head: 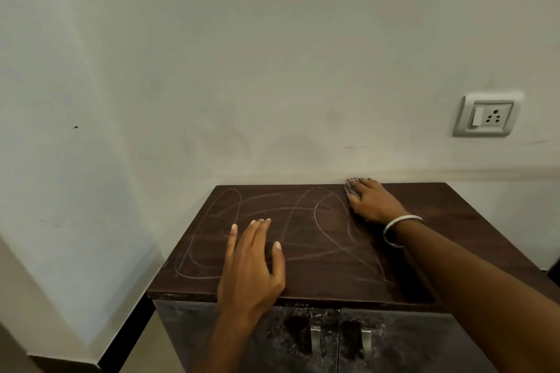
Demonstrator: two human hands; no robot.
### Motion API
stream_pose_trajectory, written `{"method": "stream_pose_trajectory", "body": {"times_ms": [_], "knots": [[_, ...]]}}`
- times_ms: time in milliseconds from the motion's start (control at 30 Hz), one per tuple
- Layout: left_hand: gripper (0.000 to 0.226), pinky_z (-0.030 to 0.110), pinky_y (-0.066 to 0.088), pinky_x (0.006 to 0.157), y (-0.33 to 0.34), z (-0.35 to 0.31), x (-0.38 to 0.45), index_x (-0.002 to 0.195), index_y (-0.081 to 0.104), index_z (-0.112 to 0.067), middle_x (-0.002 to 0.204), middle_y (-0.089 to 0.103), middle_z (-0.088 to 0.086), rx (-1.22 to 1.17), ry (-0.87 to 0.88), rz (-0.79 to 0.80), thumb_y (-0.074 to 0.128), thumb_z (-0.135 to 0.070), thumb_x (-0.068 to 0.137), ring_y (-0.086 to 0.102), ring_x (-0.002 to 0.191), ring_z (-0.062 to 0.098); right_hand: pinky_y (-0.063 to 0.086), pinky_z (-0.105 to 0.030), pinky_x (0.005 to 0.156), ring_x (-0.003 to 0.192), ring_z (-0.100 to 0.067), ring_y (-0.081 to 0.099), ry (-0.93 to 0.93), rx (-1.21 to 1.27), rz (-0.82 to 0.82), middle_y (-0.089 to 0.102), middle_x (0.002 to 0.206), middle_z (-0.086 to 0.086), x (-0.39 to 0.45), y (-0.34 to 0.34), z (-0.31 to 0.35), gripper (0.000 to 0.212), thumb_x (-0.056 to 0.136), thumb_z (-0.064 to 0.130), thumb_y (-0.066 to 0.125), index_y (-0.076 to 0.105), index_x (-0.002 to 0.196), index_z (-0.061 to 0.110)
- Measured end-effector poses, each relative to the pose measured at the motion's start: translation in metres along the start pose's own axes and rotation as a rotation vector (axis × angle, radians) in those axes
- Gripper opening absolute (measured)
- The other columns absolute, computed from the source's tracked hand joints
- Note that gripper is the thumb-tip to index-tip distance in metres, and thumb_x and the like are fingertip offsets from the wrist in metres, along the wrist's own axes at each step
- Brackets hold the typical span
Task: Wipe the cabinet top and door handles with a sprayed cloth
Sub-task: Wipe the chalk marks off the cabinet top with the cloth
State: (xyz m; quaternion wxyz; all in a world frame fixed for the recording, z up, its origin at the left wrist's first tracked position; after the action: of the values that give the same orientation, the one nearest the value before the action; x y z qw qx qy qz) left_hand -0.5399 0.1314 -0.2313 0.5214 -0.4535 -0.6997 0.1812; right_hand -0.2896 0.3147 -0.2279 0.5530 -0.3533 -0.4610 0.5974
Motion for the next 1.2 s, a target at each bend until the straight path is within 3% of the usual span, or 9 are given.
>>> {"method": "stream_pose_trajectory", "body": {"times_ms": [267, 533, 933, 1200], "knots": [[0.057, 0.034, 0.007, 0.122, 0.003, -0.002, 0.000, 0.143, 0.040, -0.020, 0.146, 0.045, -0.006, 0.008, 0.013, -0.013, 0.027, -0.047, 0.094, 0.028, 0.140, 0.004, 0.008, -0.036, 0.122, 0.149, -0.025, 0.012, 0.134, -0.058, -0.053, 0.018, 0.162, -0.006, 0.000, -0.008, -0.025, 0.058, 0.098, 0.033, 0.034, 0.026, 0.153, 0.018], [0.058, 0.034, 0.007, 0.122, 0.001, -0.002, -0.001, 0.143, 0.040, -0.020, 0.146, 0.045, -0.005, 0.003, 0.004, -0.014, 0.027, -0.047, 0.094, 0.027, 0.140, 0.003, 0.008, -0.036, 0.123, 0.149, -0.024, 0.013, -0.023, -0.063, -0.050, 0.019, 0.161, -0.006, -0.001, 0.016, 0.044, 0.057, 0.099, 0.033, 0.033, 0.025, 0.153, 0.018], [0.058, 0.032, 0.006, 0.121, 0.001, -0.002, -0.002, 0.143, 0.041, -0.021, 0.146, 0.044, -0.004, 0.005, -0.004, -0.041, 0.027, -0.048, 0.094, 0.022, 0.137, -0.002, 0.009, -0.039, 0.123, 0.150, -0.024, 0.010, 0.122, -0.070, -0.056, 0.016, 0.163, -0.005, -0.009, 0.003, 0.002, 0.059, 0.098, 0.036, 0.033, 0.022, 0.154, 0.021], [0.060, 0.031, 0.005, 0.121, 0.001, 0.000, -0.002, 0.143, 0.040, -0.021, 0.146, 0.044, -0.004, 0.018, -0.004, -0.030, 0.024, -0.050, 0.094, 0.029, 0.139, 0.004, 0.008, -0.038, 0.123, 0.150, -0.023, 0.010, 0.004, -0.033, -0.047, 0.016, 0.162, -0.004, -0.019, 0.017, 0.042, 0.058, 0.099, 0.037, 0.033, 0.023, 0.154, 0.022]]}}
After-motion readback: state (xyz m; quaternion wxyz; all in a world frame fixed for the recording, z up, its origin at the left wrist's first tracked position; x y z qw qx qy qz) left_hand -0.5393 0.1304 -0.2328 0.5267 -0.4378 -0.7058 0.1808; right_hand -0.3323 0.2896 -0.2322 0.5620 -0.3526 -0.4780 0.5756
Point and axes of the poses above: each hand's wrist, its own x-axis towards the middle knuckle, its own y-axis out of the palm, z = x × y, the point moved 5 cm from there along x, towards the middle knuckle
